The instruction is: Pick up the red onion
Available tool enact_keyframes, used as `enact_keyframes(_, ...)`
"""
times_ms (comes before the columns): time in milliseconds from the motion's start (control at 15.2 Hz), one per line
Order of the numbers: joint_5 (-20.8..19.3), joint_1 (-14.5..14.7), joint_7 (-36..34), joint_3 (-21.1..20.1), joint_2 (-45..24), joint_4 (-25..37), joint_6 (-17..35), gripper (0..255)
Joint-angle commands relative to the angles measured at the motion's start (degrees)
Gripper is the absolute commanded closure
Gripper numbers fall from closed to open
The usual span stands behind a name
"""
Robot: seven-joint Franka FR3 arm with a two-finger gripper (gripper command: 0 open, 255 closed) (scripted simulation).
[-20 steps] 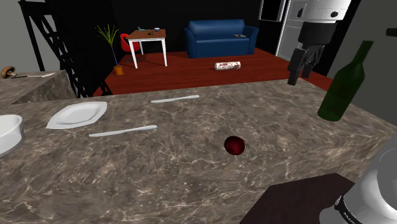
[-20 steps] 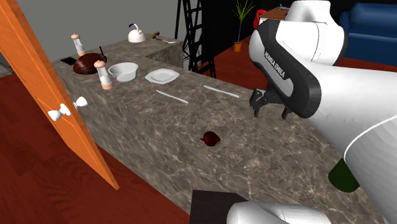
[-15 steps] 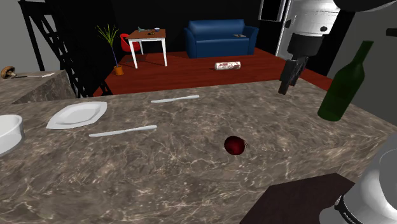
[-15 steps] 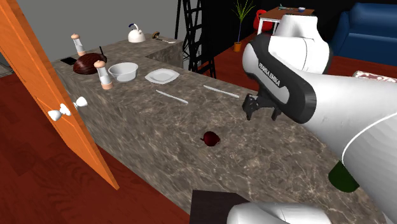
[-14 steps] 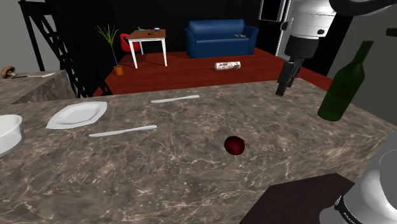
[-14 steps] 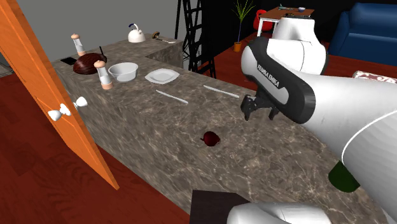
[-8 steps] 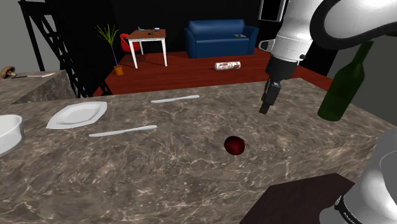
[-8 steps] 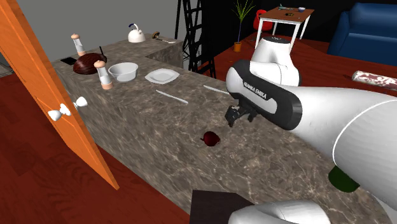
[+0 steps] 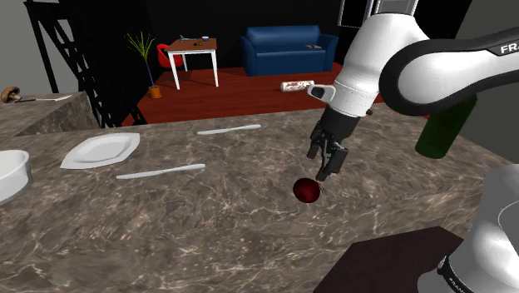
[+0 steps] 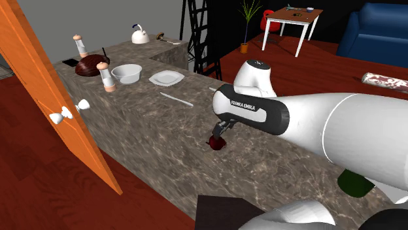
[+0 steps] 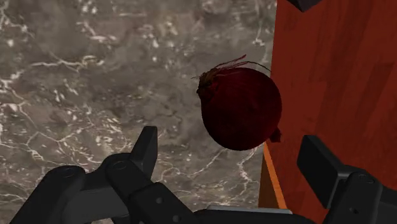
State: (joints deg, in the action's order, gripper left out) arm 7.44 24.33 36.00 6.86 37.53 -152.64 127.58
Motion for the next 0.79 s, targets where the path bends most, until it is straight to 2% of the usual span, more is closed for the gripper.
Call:
enact_keyframes(0, 1.5, 3.3, 5.1, 0.8, -1.7, -1.5, 4.5, 0)
enact_keyframes(66, 1.9, 4.3, 6.6, 1.0, -2.2, -1.9, 5.7, 0)
enact_keyframes(660, 3.2, 5.2, 8.4, 1.8, -5.4, -5.7, 12.7, 0)
enact_keyframes(726, 3.2, 5.2, 8.4, 1.9, -5.4, -5.8, 12.8, 255)
